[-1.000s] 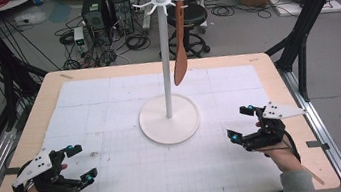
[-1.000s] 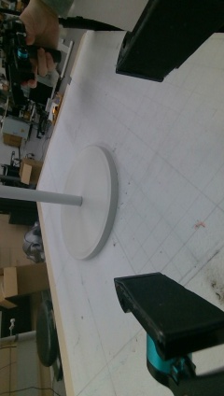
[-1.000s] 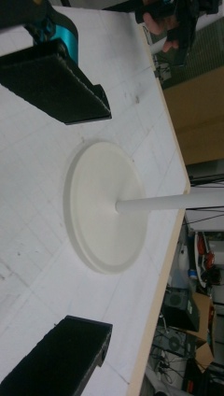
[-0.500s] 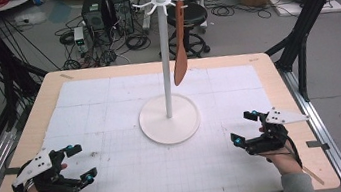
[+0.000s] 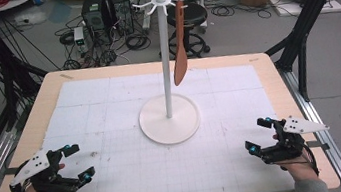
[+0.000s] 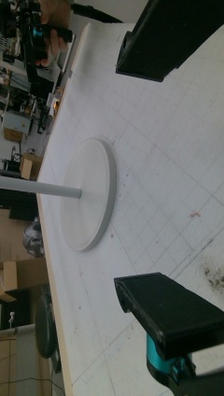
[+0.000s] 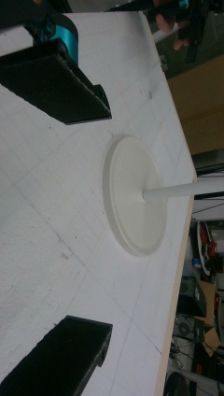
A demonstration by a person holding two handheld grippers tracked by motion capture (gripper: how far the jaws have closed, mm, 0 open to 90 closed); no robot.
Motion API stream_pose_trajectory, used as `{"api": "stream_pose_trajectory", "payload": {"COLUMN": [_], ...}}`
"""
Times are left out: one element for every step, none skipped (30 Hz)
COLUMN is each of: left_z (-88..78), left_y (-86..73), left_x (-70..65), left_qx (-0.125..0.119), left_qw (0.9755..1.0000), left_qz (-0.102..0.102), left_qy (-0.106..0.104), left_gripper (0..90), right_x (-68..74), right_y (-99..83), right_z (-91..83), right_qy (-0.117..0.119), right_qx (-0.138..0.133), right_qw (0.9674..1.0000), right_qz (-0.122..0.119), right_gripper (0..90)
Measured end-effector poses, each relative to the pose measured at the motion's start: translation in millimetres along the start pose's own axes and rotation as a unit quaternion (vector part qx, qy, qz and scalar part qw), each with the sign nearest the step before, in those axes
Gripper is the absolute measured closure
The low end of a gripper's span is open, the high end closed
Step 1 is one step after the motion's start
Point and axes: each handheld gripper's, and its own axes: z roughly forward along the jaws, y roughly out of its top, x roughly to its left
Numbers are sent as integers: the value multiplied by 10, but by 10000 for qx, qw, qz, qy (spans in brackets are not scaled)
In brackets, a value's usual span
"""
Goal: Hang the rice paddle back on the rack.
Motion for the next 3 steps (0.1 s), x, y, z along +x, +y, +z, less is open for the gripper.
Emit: {"api": "stream_pose_trajectory", "payload": {"left_z": [-1,-3,-5], "left_y": [0,0,2], "left_x": [1,1,2], "left_qx": [-4,-7,-8], "left_qw": [10000,10000,10000], "left_qz": [-7,-10,-1], "left_qy": [-2,4,8], "left_gripper": [18,18,18], "right_x": [1,9,11], "right_y": [-7,-13,-16], "right_z": [0,2,9], "right_qy": [8,33,50], "right_qx": [-2,23,37], "right_qw": [10000,10000,10000], "right_qz": [-21,3,1], "right_gripper": [0,0,0]}}
